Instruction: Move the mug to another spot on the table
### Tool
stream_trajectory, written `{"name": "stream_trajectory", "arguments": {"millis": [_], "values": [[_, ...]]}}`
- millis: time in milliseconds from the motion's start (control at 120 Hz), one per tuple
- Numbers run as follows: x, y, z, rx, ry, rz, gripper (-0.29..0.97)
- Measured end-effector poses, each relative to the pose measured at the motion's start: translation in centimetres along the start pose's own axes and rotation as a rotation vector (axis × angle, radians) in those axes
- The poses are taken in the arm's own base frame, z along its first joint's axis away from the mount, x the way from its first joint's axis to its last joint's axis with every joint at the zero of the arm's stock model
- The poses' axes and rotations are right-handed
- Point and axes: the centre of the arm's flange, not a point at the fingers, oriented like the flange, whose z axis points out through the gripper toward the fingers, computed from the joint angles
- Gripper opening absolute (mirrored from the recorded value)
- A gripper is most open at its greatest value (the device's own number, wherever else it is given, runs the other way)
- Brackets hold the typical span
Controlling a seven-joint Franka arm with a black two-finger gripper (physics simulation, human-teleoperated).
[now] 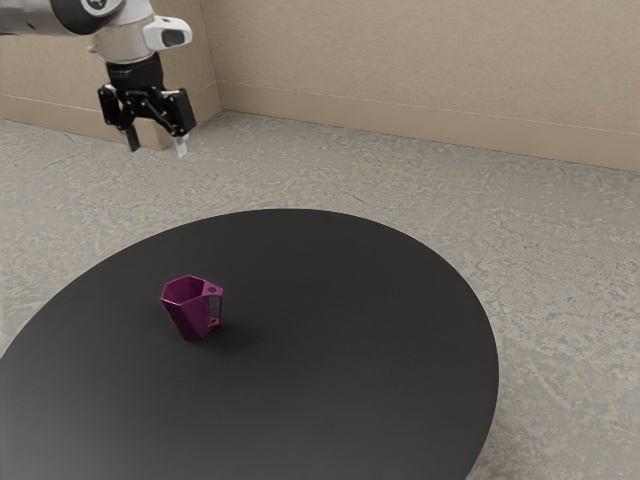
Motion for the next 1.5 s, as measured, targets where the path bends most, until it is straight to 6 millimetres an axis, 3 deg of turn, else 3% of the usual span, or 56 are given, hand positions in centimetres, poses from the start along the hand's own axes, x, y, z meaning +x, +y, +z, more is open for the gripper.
{"name": "stream_trajectory", "arguments": {"millis": [208, 325, 525, 733, 975, 1258, 1417, 1500], "values": [[0.1, 1.2, 0.1, -0.025, 0.002, 0.004, 0.66], [-0.5, 2.2, -0.8, -0.029, 0.035, -0.104, 0.66], [-0.3, 6.0, 7.3, -0.039, -0.029, -0.345, 0.66], [1.7, 7.7, 14.0, -0.023, -0.047, -0.591, 0.66], [4.2, 7.8, 18.4, -0.041, -0.034, -0.995, 0.66], [2.7, 7.3, 25.1, -0.007, -0.062, -1.384, 0.66], [2.6, 6.0, 26.5, -0.023, -0.034, -1.568, 0.66], [2.7, 6.4, 27.0, -0.009, 0.004, -1.611, 0.66]]}}
